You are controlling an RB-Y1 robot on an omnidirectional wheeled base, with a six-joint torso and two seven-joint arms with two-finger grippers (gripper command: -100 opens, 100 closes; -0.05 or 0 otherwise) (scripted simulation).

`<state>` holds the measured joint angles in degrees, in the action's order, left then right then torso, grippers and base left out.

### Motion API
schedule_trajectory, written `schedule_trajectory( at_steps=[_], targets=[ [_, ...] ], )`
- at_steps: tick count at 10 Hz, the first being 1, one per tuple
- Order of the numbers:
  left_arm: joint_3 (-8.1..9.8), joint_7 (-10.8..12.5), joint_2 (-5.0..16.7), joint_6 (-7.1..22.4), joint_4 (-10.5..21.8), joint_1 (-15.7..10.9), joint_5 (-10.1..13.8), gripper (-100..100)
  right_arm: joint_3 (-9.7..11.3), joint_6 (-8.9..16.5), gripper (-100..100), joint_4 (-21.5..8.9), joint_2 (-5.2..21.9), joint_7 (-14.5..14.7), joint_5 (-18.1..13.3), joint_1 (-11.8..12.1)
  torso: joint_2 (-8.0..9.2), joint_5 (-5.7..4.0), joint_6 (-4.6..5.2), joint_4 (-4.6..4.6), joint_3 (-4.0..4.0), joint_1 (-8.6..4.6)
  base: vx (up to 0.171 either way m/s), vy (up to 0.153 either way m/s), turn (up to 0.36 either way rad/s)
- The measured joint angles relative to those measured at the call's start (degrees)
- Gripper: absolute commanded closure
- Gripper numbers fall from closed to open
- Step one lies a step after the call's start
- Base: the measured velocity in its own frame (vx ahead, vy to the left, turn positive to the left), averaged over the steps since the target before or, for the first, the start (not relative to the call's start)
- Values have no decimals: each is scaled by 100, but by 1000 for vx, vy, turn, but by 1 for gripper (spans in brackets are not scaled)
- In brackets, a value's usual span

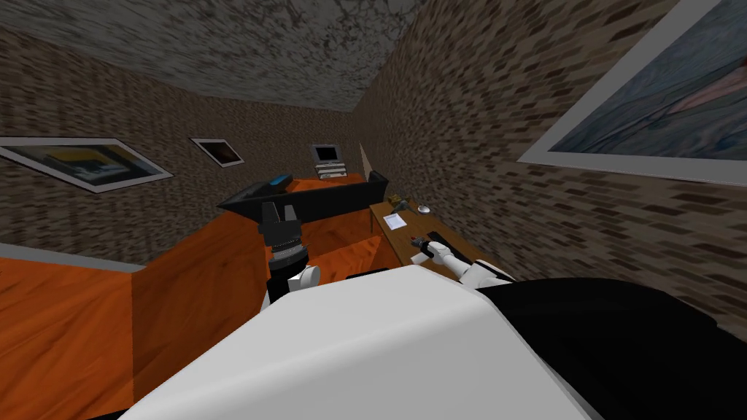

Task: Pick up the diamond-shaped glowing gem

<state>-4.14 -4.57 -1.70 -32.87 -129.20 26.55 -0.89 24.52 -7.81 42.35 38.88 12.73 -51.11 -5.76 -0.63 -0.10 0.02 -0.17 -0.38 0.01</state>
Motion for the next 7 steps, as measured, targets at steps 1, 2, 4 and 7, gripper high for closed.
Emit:
schedule_trajectory(
  at_steps=[1,2,4,7],
  targets=[
    [0,0,0,0,0,1,0,0,-62,-85,100,136,63,175,144,156,-11,2,6,-2,-5,2,103,52,-99],
    [0,0,0,0,0,0,0,0,-77,-149,100,185,113,325,227,219,-8,1,-3,0,-4,0,114,68,-133],
    [0,0,0,0,0,0,0,0,-207,-346,100,301,200,677,445,408,-6,2,-5,0,-3,4,99,59,-124],
    [0,0,0,0,0,1,0,0,-353,-598,100,577,367,1142,806,741,-3,5,3,0,-1,8,87,64,-121]
  ],
)
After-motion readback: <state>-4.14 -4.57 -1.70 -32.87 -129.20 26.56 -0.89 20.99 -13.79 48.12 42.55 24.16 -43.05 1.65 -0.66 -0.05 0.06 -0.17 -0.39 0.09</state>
